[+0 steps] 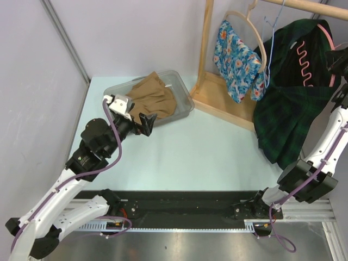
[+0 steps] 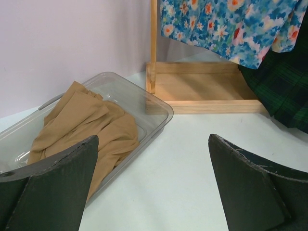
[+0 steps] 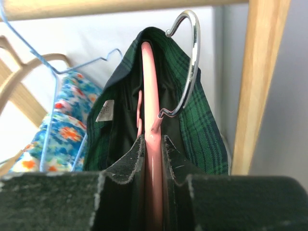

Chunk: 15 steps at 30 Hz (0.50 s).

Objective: Place the skirt on the hanger
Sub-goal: Hang the hanger with skirt onto the clothesline

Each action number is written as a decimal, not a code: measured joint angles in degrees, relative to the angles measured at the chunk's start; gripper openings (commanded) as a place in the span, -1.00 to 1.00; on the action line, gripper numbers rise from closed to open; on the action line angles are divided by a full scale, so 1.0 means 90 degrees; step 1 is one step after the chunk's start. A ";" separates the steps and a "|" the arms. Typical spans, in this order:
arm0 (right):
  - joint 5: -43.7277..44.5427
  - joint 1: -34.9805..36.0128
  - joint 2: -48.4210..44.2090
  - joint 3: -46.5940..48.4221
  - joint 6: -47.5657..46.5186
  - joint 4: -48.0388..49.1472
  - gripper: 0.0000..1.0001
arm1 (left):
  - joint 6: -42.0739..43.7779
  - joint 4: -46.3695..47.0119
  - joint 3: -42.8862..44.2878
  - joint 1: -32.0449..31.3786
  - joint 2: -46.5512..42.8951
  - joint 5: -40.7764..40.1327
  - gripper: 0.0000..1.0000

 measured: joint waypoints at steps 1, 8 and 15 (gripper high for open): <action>-0.0124 -0.0034 0.0058 0.0000 0.0083 0.0151 -1.00 | 0.0000 0.0015 0.0000 0.0000 0.0024 0.0012 1.00; -0.1362 -0.0253 0.0607 0.0090 0.0916 0.1705 -1.00 | -0.0005 0.0092 0.0005 0.0000 0.0340 0.0041 0.99; -0.1158 0.0114 0.0784 0.0782 0.0255 0.1044 -1.00 | -0.0010 0.0204 0.0010 0.0000 0.0454 0.0153 0.99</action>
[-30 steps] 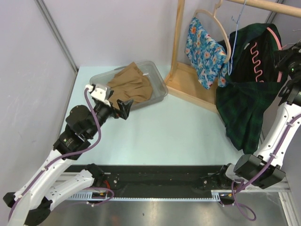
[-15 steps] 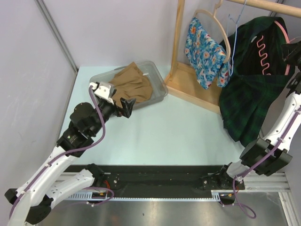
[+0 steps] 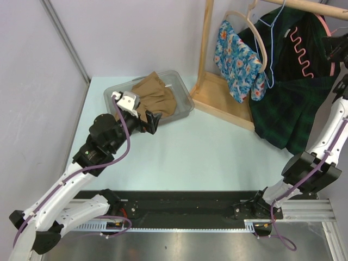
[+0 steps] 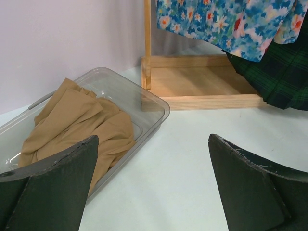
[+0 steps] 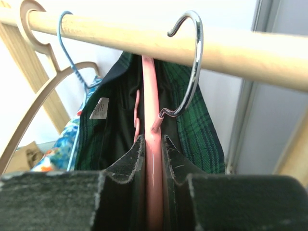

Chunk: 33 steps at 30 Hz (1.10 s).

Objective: Place the skirt on the hanger
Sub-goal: Hang the hanger with skirt onto the clothesline

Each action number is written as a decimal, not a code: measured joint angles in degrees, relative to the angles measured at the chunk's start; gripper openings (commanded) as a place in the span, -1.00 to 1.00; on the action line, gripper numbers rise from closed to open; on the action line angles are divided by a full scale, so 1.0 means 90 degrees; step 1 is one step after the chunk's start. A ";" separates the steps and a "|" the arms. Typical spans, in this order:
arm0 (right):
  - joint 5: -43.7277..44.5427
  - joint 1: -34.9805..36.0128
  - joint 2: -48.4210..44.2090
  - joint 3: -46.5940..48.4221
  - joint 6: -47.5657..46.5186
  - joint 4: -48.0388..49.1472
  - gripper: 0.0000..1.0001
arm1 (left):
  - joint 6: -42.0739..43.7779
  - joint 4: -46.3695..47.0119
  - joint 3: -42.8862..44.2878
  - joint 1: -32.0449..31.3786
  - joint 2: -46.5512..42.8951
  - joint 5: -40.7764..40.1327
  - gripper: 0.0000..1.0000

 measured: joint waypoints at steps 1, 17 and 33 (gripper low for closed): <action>0.0168 0.0097 0.0000 0.0117 -0.0160 -0.0185 -1.00 | 0.0000 0.0027 0.0000 0.0000 0.0012 0.0005 0.99; 0.4223 0.1416 0.0585 0.1411 -0.1795 -0.1989 -1.00 | 0.0000 0.0092 0.0002 0.0000 0.0061 0.0034 0.99; 0.4646 0.1137 0.0763 0.1188 -0.1698 -0.1593 -0.43 | -0.0216 0.0092 0.0085 0.0000 0.0083 0.0027 1.00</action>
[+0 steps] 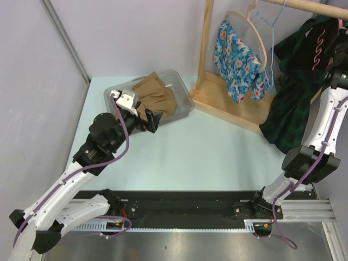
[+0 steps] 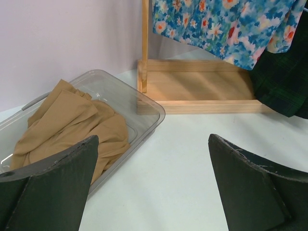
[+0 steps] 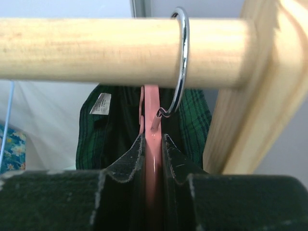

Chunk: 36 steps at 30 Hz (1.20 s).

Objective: Place the skirt on the hanger
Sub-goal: Hang the hanger with skirt onto the clothesline, then grab the skirt from the pile

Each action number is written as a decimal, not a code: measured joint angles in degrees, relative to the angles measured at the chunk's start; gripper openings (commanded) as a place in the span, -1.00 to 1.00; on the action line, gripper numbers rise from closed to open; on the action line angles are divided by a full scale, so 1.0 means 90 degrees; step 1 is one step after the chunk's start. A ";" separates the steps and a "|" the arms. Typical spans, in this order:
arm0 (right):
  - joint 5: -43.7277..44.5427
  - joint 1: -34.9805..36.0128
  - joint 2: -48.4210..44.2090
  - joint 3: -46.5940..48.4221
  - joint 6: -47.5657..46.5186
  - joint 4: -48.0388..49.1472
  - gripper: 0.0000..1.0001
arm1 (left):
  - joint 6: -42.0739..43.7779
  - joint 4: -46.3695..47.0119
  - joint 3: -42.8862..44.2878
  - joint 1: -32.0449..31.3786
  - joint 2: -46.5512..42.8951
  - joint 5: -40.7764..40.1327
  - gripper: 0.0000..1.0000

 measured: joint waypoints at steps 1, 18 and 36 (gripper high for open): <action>0.0017 0.0000 -0.0087 -0.0136 0.0022 0.0053 -0.19 | -0.0012 0.0000 0.0000 0.0000 0.0000 -0.0005 0.99; 0.0010 0.0262 -0.2290 -0.0755 0.1054 -0.0160 0.99 | -0.0753 -0.0964 0.0590 0.0005 0.1226 -0.1270 1.00; -0.0381 0.4301 -0.4031 -0.1666 0.0272 -0.1185 0.98 | -0.2414 -0.3062 0.0651 0.1545 0.3444 -0.2144 0.83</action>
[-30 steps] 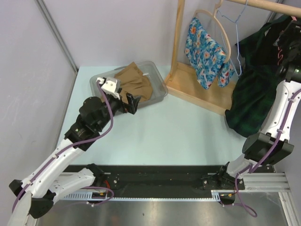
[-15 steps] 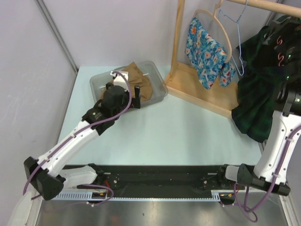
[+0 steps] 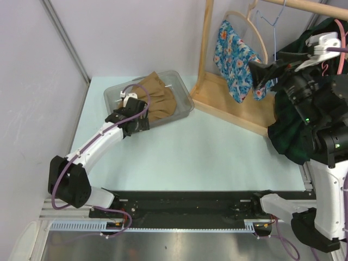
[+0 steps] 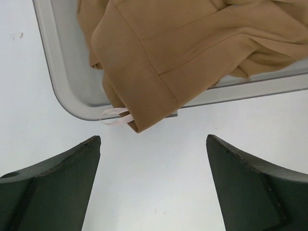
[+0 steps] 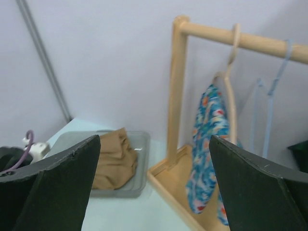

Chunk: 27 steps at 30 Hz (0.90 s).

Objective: Place the skirt on the hanger
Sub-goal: Grab the skirt from the pile

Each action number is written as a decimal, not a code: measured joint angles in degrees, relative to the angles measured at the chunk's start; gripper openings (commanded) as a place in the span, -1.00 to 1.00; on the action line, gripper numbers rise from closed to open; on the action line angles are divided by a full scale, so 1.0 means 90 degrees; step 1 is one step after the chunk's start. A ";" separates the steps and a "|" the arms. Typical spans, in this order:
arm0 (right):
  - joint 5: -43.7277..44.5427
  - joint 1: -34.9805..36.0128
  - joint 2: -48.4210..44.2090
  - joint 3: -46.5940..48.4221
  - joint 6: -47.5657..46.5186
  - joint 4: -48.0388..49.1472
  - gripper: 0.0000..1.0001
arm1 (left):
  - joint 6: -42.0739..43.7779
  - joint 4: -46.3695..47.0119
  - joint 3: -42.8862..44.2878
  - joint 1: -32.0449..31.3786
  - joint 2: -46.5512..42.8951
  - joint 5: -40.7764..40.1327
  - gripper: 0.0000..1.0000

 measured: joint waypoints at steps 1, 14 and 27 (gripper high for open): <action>0.0131 0.0335 0.0000 -0.0073 -0.0075 -0.0022 0.97 | -0.0027 -0.0044 -0.0007 0.0024 0.0022 -0.0027 0.79; 0.2263 0.3276 0.0831 -0.0559 -0.0916 -0.0347 0.93 | -0.0032 0.0384 -0.0012 0.0381 0.0763 -0.0015 0.13; 0.2562 0.3395 0.0821 -0.0862 -0.0959 -0.0250 0.92 | -0.0085 0.0687 0.0340 0.0427 0.1090 0.0109 -0.99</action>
